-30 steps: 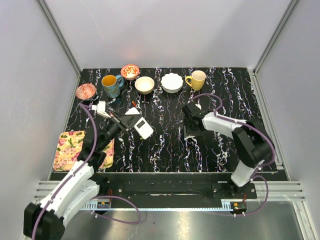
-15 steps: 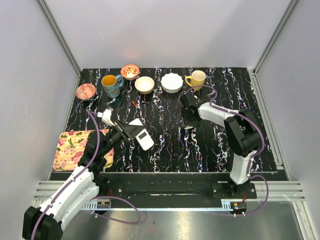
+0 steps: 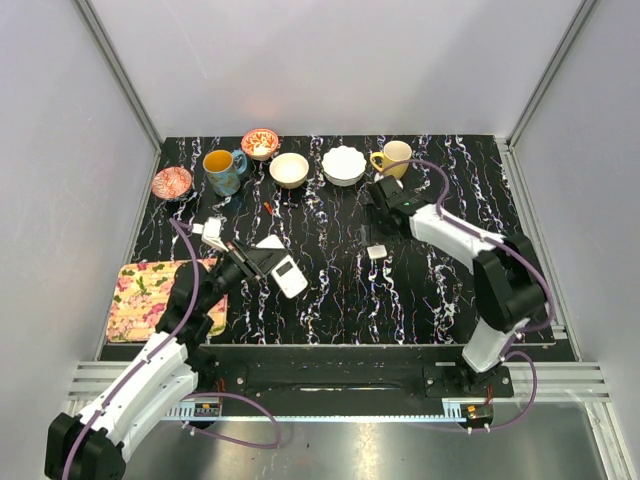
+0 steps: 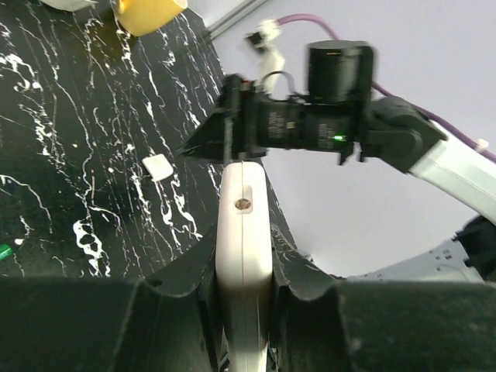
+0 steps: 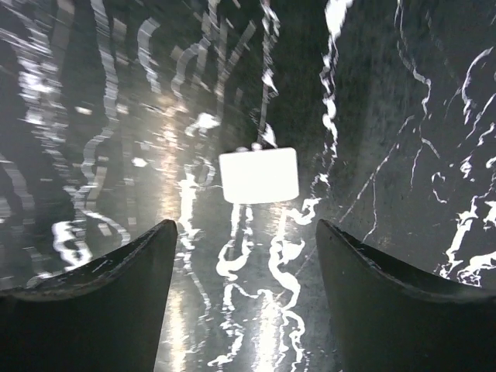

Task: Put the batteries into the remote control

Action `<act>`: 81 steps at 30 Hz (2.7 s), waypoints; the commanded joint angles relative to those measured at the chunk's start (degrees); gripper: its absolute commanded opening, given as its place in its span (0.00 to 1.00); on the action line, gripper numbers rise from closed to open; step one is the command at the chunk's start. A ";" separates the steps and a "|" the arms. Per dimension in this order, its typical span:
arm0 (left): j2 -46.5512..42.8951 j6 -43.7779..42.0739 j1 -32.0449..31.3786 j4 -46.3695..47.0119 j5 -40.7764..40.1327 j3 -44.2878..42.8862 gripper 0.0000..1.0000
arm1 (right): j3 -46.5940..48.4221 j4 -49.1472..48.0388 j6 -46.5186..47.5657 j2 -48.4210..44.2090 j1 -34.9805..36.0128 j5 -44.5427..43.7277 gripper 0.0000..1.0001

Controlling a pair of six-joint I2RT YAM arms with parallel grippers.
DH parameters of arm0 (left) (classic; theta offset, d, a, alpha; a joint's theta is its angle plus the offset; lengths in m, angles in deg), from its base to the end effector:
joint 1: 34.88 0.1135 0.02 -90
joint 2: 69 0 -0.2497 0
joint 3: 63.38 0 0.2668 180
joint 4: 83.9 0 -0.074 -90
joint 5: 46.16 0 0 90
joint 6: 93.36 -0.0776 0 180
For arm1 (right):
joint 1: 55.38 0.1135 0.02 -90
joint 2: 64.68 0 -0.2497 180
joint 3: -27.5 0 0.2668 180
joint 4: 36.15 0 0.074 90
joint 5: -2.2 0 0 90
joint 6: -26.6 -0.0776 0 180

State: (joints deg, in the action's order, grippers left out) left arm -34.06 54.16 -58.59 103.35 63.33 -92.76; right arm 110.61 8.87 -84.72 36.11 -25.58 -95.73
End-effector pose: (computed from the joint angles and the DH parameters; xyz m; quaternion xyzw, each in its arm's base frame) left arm 0.1983 -0.1154 0.2350 -0.0834 0.6922 -0.5498 0.4600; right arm 0.3439 0.1846 0.1437 -0.0554 0.9680 0.0410 0.2414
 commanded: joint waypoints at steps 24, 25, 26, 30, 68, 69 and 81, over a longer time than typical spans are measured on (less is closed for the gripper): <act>-26.42 -4.96 -0.03 -33.26 -12.20 -9.37 0.00 | 12.24 -15.69 -4.07 13.02 26.44 1.44 0.78; -25.54 -4.96 -0.03 -32.74 -11.58 -9.37 0.00 | 13.20 -15.07 -4.60 13.81 26.97 0.38 0.78; -25.27 -4.78 -0.03 -32.30 -11.05 -9.28 0.00 | 13.56 -13.94 -5.82 15.21 27.58 -0.42 0.78; -25.80 -3.82 -0.03 -31.15 -9.64 -8.41 0.00 | 13.92 -12.34 -8.29 16.80 28.20 -3.32 0.78; -28.52 -1.00 -0.03 -29.75 -8.50 -5.86 0.00 | 23.67 -3.20 -11.02 25.77 29.96 -10.36 0.61; -28.44 -0.92 -0.03 -29.66 -8.41 -5.77 0.00 | 23.59 -3.29 -11.02 25.77 29.96 -10.36 0.60; -26.51 0.22 -0.03 -26.41 -7.88 -4.10 0.00 | 13.77 -3.73 -11.90 19.10 28.30 -11.68 0.31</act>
State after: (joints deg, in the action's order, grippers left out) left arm -61.73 53.22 -58.61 71.29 54.04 -97.46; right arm 131.42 2.93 -95.10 59.26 3.71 -106.63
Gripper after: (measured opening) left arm 0.249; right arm 0.511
